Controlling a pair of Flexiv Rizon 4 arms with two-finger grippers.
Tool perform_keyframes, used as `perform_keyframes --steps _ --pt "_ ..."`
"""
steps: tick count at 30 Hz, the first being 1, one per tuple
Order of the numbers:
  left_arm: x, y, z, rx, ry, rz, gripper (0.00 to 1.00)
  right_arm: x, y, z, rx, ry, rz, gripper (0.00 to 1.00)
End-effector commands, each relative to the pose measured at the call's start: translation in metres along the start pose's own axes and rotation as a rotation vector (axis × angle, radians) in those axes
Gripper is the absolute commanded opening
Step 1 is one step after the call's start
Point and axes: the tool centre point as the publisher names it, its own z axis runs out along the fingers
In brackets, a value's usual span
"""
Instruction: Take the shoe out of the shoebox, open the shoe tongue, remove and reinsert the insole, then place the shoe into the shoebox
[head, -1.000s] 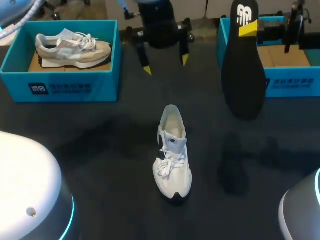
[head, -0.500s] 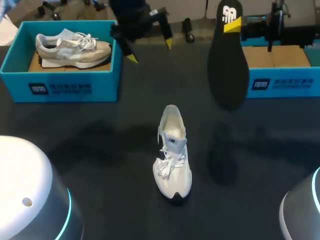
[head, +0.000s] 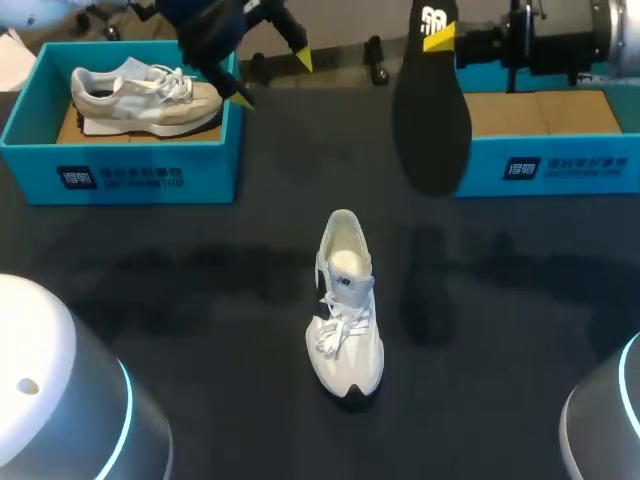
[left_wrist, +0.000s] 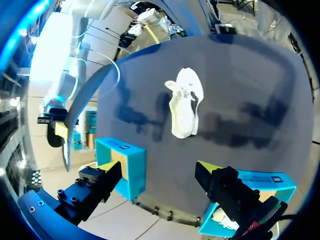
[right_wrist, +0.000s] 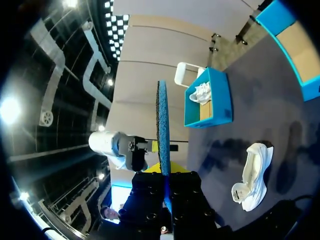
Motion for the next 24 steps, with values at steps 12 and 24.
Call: perform_keyframes --steps 12,24 --pt "0.004 -0.002 0.002 -0.005 -0.143 0.002 1.00 0.000 0.005 0.004 0.006 -0.002 0.000 0.00" --pt "0.001 0.000 -0.010 -0.035 -0.294 0.029 1.00 0.000 0.005 0.004 0.006 -0.002 0.000 0.00"
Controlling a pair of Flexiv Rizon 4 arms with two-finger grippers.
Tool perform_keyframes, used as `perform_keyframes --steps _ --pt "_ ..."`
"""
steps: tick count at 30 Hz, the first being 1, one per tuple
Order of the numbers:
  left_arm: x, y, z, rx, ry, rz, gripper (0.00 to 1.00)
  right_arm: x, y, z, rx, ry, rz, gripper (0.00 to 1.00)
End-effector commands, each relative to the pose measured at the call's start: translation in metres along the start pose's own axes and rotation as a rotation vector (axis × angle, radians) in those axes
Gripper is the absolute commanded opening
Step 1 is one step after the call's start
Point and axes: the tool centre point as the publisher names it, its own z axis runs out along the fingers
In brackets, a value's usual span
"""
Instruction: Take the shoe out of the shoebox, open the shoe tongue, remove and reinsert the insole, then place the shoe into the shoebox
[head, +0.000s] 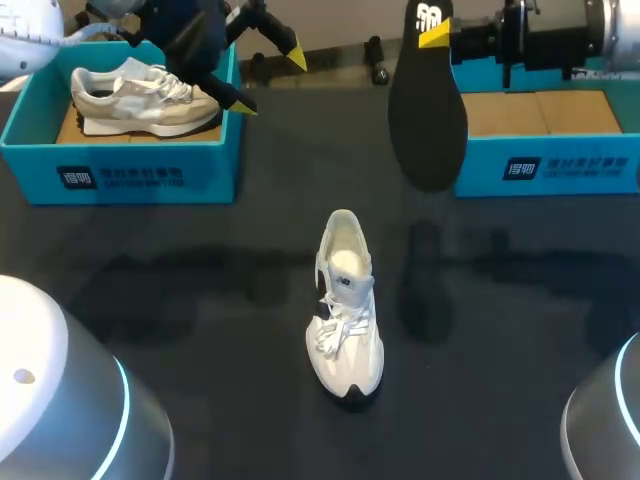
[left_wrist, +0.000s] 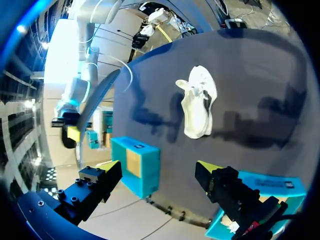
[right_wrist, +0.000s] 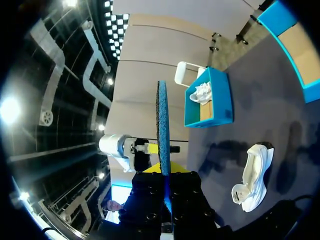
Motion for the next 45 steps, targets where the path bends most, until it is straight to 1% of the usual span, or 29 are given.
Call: perform_keyframes --steps 1,4,6,8,11,14,18,21,23,25,32,38,41,42,45 --pt "0.004 -0.001 -0.009 -0.013 -0.143 0.028 1.00 0.000 0.000 0.002 -0.001 -0.002 0.001 0.00" --pt "0.003 0.001 -0.012 -0.021 -0.207 0.068 1.00 0.000 0.000 0.002 -0.001 -0.002 0.001 0.00" --pt "0.003 0.003 -0.012 -0.035 -0.228 0.086 1.00 0.000 0.000 0.002 -0.001 -0.002 0.001 0.00" --pt "0.002 0.003 -0.012 -0.031 -0.255 0.099 1.00 0.000 0.000 0.002 -0.001 -0.002 0.001 0.00" --pt "0.001 0.002 -0.011 -0.038 -0.278 0.119 1.00 0.002 0.002 0.006 0.007 0.003 0.035 0.00" --pt "0.001 0.000 -0.010 -0.047 -0.316 0.125 1.00 0.002 0.002 0.011 0.021 0.012 0.094 0.00" --pt "0.000 -0.001 -0.008 -0.056 -0.337 0.127 1.00 0.001 0.001 0.019 0.030 0.025 0.182 0.00" --pt "-0.001 -0.004 -0.007 -0.063 -0.374 0.126 1.00 0.002 -0.001 0.030 0.026 0.056 0.289 0.00" --pt "-0.001 -0.006 -0.006 -0.067 -0.389 0.120 1.00 0.001 -0.002 0.037 0.046 0.047 0.323 0.00" --pt "-0.001 -0.007 -0.006 -0.066 -0.391 0.119 1.00 0.001 -0.002 0.037 0.046 0.047 0.323 0.00" --pt "-0.007 -0.012 -0.003 -0.080 -0.469 0.091 1.00 0.001 -0.002 0.037 0.046 0.047 0.323 0.00" --pt "-0.012 -0.019 0.000 -0.075 -0.515 0.096 1.00 0.001 -0.002 0.037 0.046 0.047 0.323 0.00" --pt "-0.012 -0.020 0.001 -0.082 -0.537 0.089 1.00 -0.003 0.000 0.047 0.058 0.052 0.341 0.00" --pt "-0.013 -0.021 0.002 -0.076 -0.550 0.079 1.00 -0.008 0.002 0.055 0.067 0.047 0.352 0.00" --pt "-0.013 -0.024 0.006 -0.063 -0.570 0.076 1.00 -0.015 0.004 0.067 0.074 0.058 0.364 0.00"
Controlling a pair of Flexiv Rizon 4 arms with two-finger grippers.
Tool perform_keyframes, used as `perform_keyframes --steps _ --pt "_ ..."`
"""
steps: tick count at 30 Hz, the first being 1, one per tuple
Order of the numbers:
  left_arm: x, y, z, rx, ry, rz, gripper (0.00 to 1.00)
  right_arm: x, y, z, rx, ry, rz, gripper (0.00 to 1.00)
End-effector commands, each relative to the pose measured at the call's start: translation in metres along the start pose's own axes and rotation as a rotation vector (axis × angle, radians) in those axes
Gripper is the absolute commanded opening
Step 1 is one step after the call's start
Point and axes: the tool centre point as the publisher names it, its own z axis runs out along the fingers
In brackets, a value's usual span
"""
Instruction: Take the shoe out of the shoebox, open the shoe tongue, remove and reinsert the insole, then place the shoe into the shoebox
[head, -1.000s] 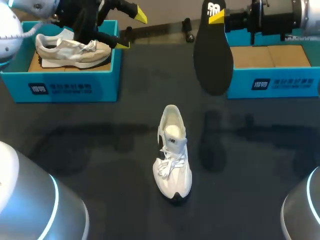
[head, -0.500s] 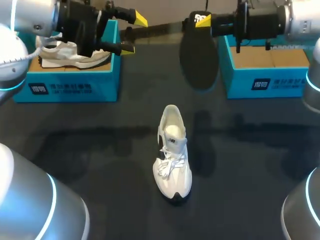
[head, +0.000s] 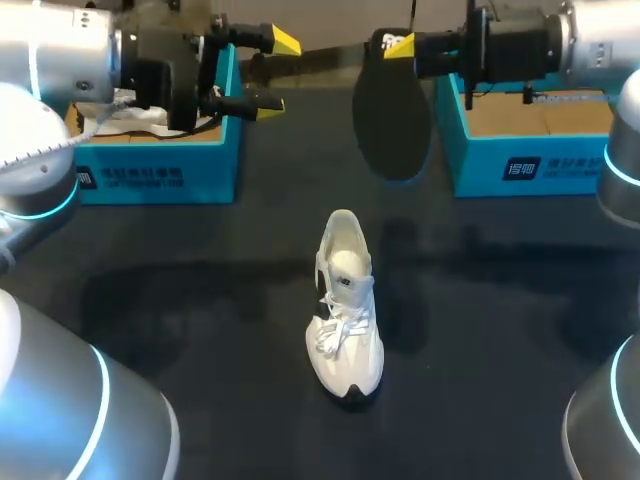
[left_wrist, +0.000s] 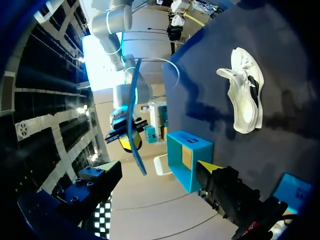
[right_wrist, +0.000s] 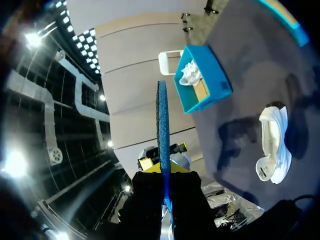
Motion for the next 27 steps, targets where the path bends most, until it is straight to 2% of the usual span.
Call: perform_keyframes --steps 1,15,27 --pt "0.006 -0.005 0.005 0.004 -0.051 0.002 1.00 -0.006 0.014 0.025 0.016 0.010 0.006 0.00" --pt "0.006 -0.028 0.014 0.086 -0.120 -0.027 1.00 -0.006 0.023 0.061 0.055 -0.002 0.039 0.00" --pt "0.001 -0.035 0.029 0.091 -0.182 -0.036 1.00 -0.005 0.022 0.086 0.078 0.010 0.072 0.00"
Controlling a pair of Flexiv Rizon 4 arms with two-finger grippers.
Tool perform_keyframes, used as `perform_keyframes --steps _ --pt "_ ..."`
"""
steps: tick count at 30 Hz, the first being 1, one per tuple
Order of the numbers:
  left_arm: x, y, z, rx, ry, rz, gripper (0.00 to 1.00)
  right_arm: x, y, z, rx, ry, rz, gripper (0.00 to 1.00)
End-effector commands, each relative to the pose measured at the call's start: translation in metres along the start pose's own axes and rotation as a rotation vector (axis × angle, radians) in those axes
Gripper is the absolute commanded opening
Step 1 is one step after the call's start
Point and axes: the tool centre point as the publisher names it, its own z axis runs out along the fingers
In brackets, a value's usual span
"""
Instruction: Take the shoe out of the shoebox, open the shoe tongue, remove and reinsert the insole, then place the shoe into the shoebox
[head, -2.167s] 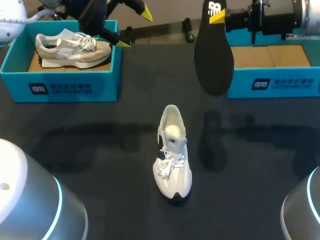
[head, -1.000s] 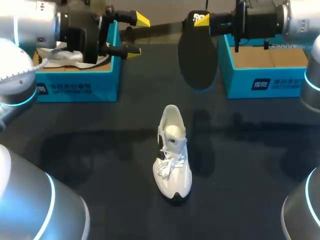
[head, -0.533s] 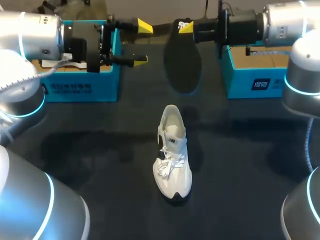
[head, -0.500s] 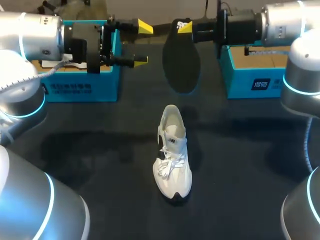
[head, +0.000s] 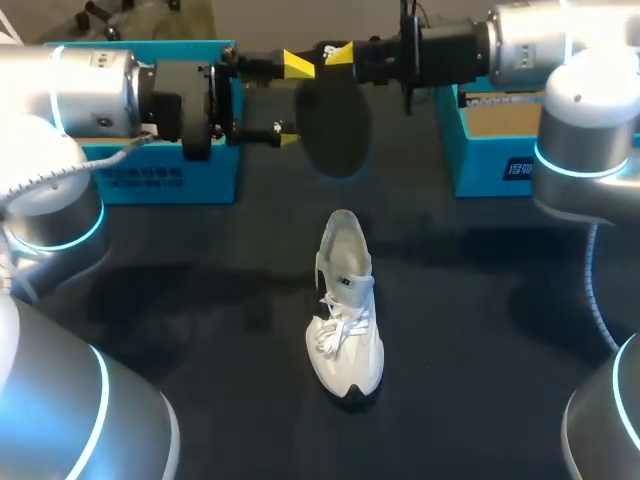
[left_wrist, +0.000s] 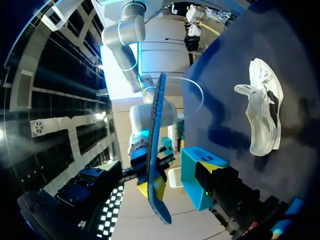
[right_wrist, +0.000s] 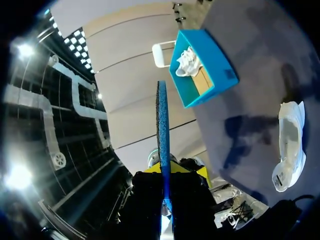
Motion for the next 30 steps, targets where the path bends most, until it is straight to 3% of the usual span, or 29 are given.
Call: perform_keyframes --steps 1,4,6,8,17,26,30 --pt "0.0014 0.0001 0.0086 -0.004 -0.020 0.004 1.00 -0.0006 0.0049 0.0143 0.009 0.001 0.001 0.00" --pt "0.0009 0.0003 0.0100 -0.006 -0.030 0.002 0.77 -0.0010 0.0052 0.0171 0.017 -0.001 0.002 0.00" --pt "0.0007 0.0002 0.0102 -0.005 -0.033 0.004 0.70 -0.0012 0.0050 0.0179 0.024 0.000 0.005 0.00" --pt "0.0005 -0.0006 0.0097 -0.003 -0.035 0.006 0.50 -0.0013 0.0048 0.0180 0.025 0.001 0.008 0.00" --pt "0.0013 -0.0049 0.0059 0.004 -0.043 0.007 0.38 -0.0006 0.0048 0.0141 0.017 -0.002 0.014 0.00" --pt "0.0011 -0.0062 0.0097 0.010 -0.054 0.001 0.38 0.0007 0.0065 0.0144 0.011 -0.004 0.023 0.00" --pt "0.0006 -0.0077 0.0134 0.017 -0.060 0.000 0.28 0.0010 0.0064 0.0151 0.008 -0.002 0.022 0.00"
